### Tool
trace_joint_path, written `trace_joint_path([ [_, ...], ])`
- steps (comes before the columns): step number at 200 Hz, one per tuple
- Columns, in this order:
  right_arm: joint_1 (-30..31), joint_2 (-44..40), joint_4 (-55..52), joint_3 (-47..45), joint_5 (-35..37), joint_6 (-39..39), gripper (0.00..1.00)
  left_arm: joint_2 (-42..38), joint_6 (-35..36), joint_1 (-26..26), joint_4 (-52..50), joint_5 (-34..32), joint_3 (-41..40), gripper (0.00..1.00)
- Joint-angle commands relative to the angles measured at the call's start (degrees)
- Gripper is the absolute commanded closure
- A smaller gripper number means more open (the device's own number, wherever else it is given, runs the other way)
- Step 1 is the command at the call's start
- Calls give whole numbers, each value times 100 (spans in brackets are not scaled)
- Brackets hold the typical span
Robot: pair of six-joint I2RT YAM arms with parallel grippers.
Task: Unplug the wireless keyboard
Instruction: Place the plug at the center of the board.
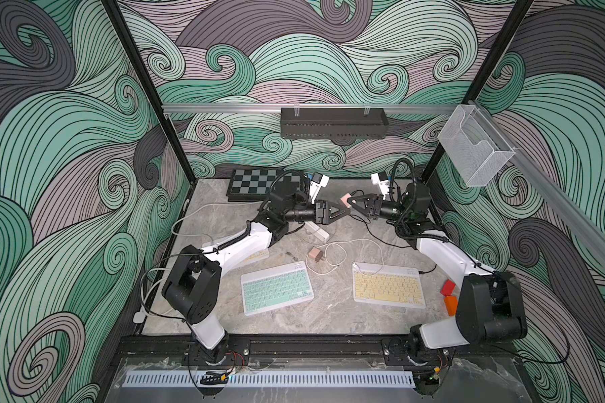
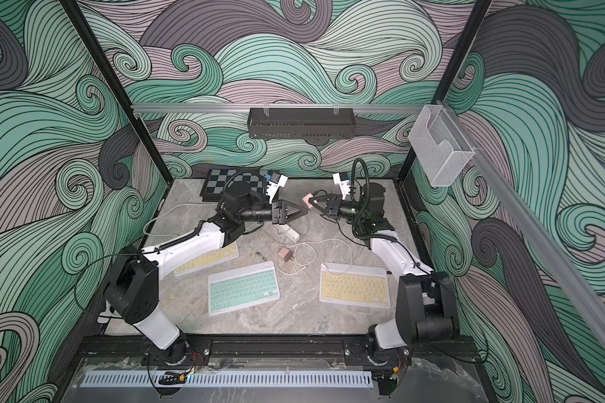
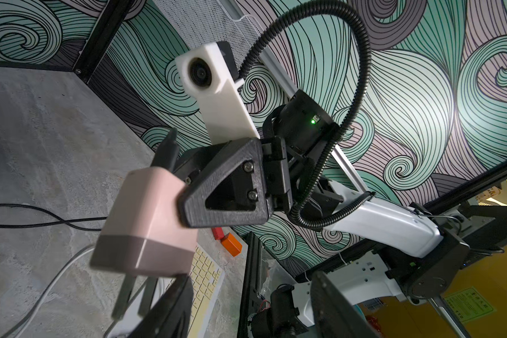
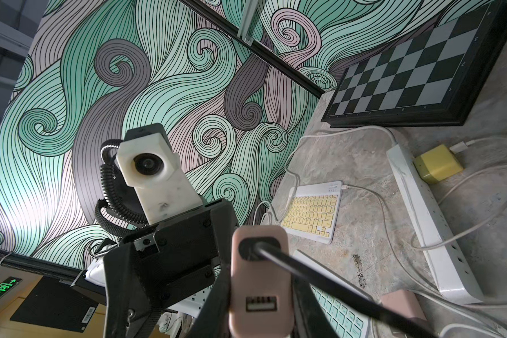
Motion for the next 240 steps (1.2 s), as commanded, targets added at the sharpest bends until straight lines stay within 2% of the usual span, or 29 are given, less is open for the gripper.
trace_joint_path([
  [1,50,-25,436,29,-204,230,100,58,252,74,-301,-76,108,35],
  [93,59,74,745,-1,-355,531,100,832,-97,197,66,20,703,35],
  [119,-4,29,577,6,-229,420,100,793,-96,246,34,67,642,36],
  [136,-63,43,76,35,41,48,100,577,62,255,-141,86,456,37],
  [164,-65,230,-1464,139,942,-1271,100,140,628,268,-863,-64,95,36],
  [195,-64,432,-1250,-104,1032,-1085,100,-29,1029,349,-1532,-321,-177,37],
  [240,-56,1106,-2626,100,2239,-2227,100,-278,1066,396,-1523,-342,-630,38],
])
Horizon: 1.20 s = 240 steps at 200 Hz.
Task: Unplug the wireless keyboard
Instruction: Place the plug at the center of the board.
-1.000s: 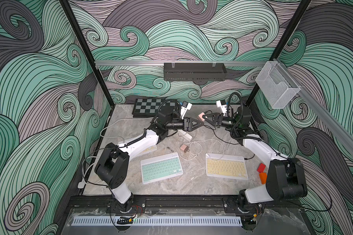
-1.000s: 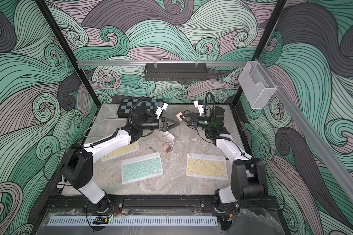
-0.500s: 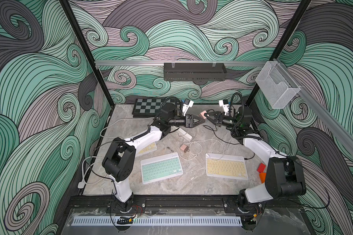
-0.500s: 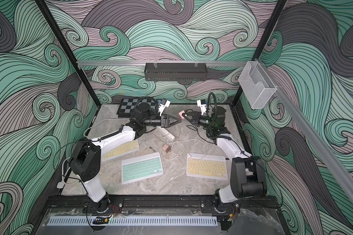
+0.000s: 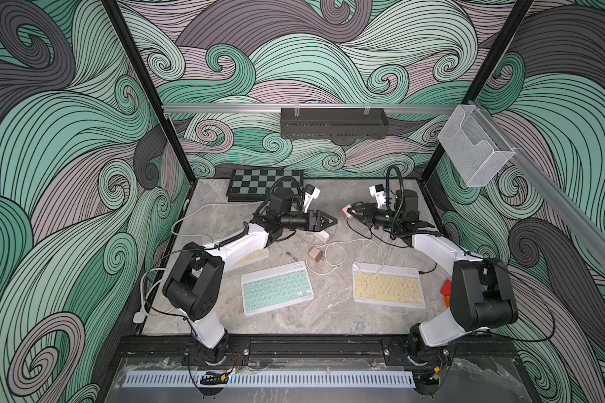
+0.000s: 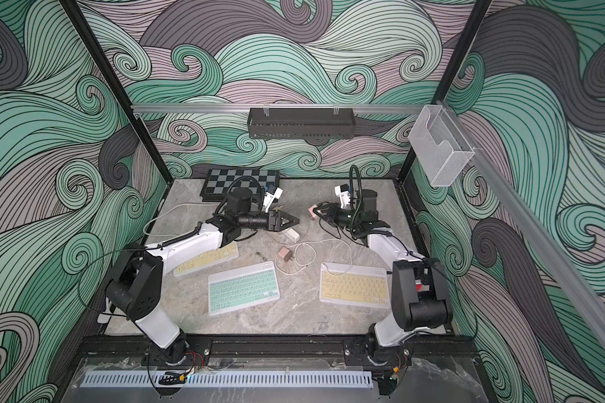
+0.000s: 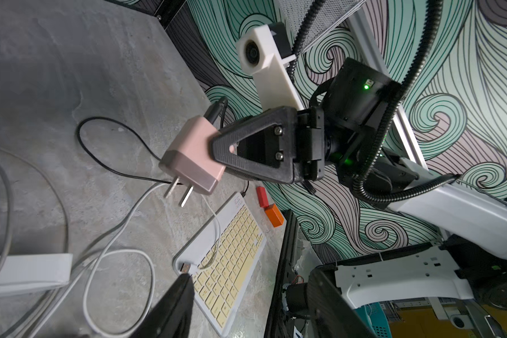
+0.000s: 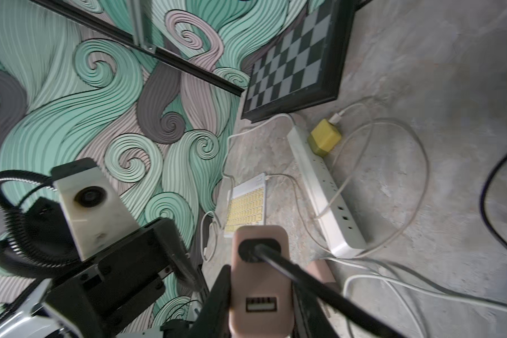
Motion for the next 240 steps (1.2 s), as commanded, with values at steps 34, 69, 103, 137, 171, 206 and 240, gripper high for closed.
trace_joint_path([
  [34,141,1224,-745,288,755,-691,100,-479,413,31,-380,-193,-352,38],
  [69,180,1894,-611,611,702,-602,100,-490,602,31,-646,-380,-410,39],
  [103,129,2140,-633,749,759,-605,94,-502,1138,23,-1370,-965,-302,42],
  [137,82,2176,-765,725,931,-587,60,-242,2030,-116,-2252,-1756,145,43],
  [171,75,2076,-913,644,1059,-604,37,318,2653,-392,-2699,-2508,812,42],
  [206,35,1493,-1137,440,1233,-614,31,1064,3123,-614,-2841,-2796,1572,39],
  [240,-61,619,-1481,130,1601,-719,28,1905,3456,-740,-3156,-3061,2353,38],
])
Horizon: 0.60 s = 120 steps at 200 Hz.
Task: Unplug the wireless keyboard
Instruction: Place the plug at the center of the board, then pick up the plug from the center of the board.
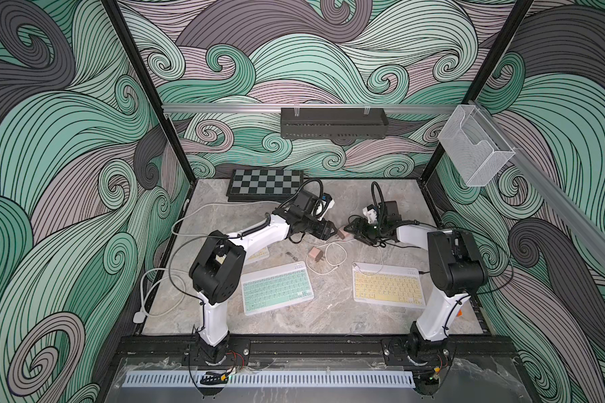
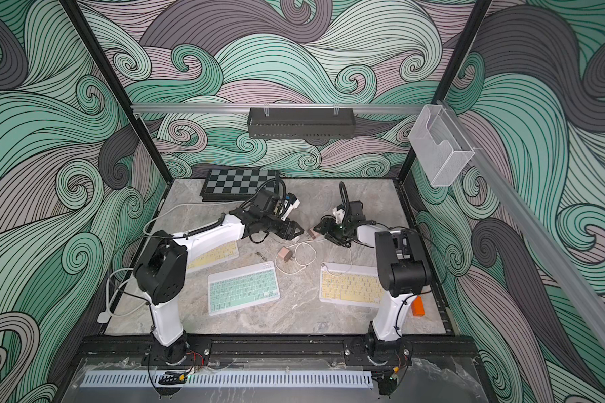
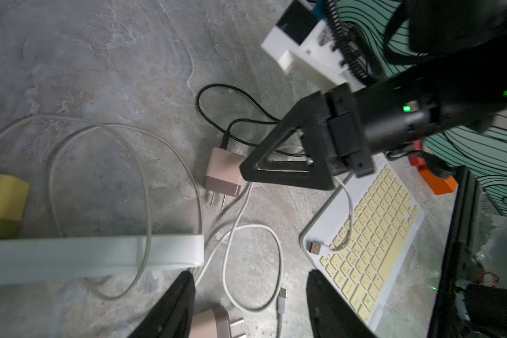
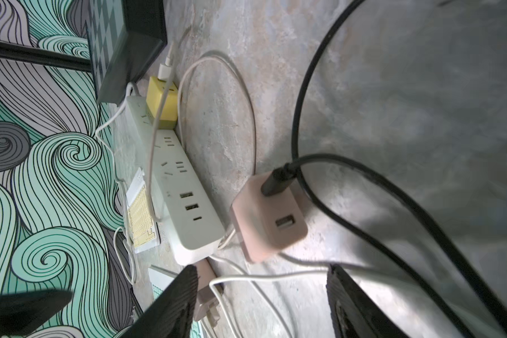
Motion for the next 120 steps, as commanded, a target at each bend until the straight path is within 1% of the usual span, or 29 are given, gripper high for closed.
trace_joint_path([
  [1,-103,-651,-265,-131,352,-133,28,468,549,-85,-395,-404,489,38],
  [22,-308,-1056,-317,-307,429,-95,28,814,630,-193,-330,-676,759,36],
  [43,-436,-1382,-225,-469,513,-47,28,1182,884,-359,-373,-1017,1117,35],
  [58,-461,-1510,-220,-506,528,-49,28,1450,1034,-442,-360,-1058,1409,35],
  [87,-511,-1500,-211,-515,354,-39,28,1878,1026,-486,-212,-1031,1798,34],
  [98,-523,-1515,-181,-548,306,-26,28,1980,1020,-491,-168,-1053,1873,31],
  [107,-532,-1537,-151,-579,279,-27,28,2046,1044,-491,-170,-1105,1925,22],
  [120,-558,-1569,-150,-594,272,-32,28,2144,1137,-491,-240,-1137,2045,20],
])
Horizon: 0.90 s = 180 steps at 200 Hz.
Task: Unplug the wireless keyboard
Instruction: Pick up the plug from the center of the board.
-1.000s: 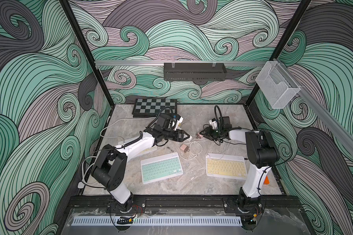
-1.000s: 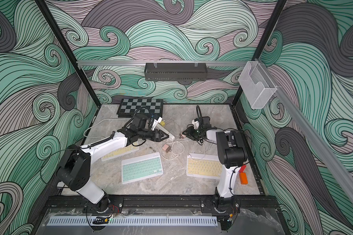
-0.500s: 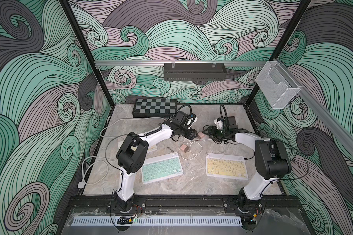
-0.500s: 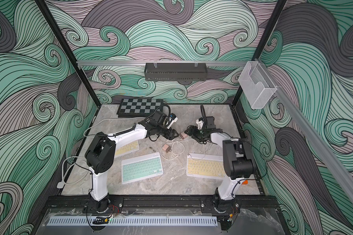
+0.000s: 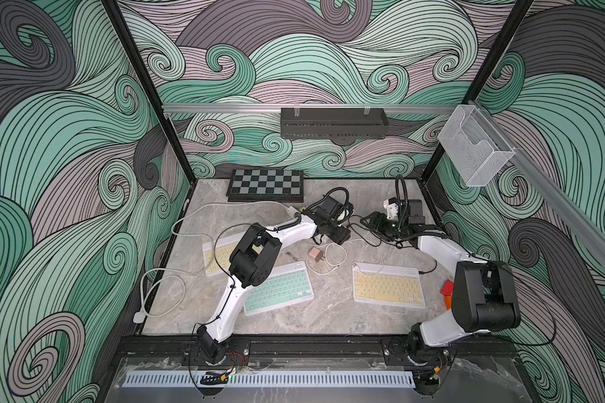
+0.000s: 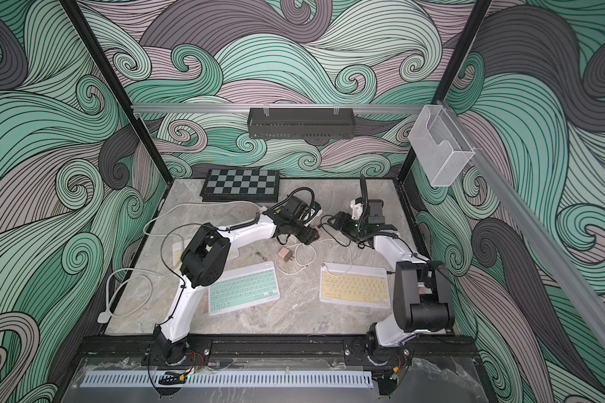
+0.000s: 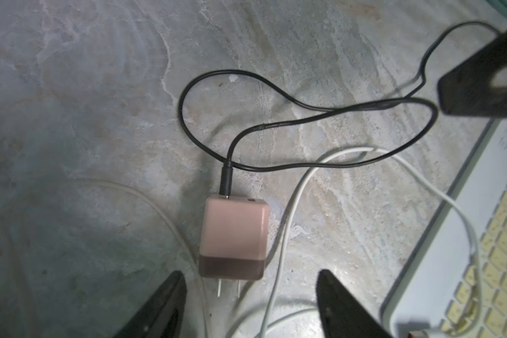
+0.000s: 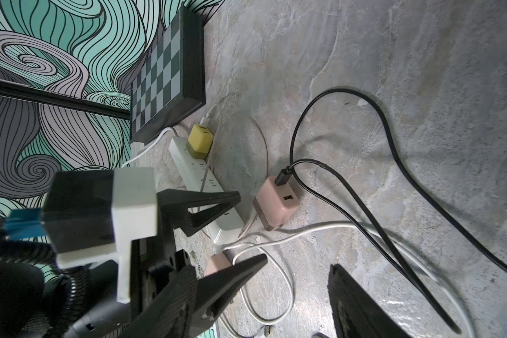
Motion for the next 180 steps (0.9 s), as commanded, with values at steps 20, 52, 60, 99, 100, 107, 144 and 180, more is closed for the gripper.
trace_joint_path([
  [20,-85,-104,70,-105,-134,4,28,411,440,12,-181,-208,534,18],
  [52,-106,-62,152,-92,-231,52,28,743,549,10,-330,-235,878,19],
  [60,-106,-50,157,-93,-244,55,28,830,529,9,-473,-233,1045,22],
  [99,-115,-26,199,-85,-292,96,28,1037,493,-4,-723,-201,1419,28],
  [100,-115,-25,204,-88,-305,92,28,1041,493,-6,-729,-194,1423,28],
  [107,-115,-41,202,-86,-283,95,28,1067,480,-8,-770,-156,1451,27],
  [144,-130,-43,226,-78,-309,106,28,1106,552,-82,-832,-270,1429,37],
  [180,-136,-16,266,-93,-372,132,28,975,675,-103,-829,-303,1435,46],
])
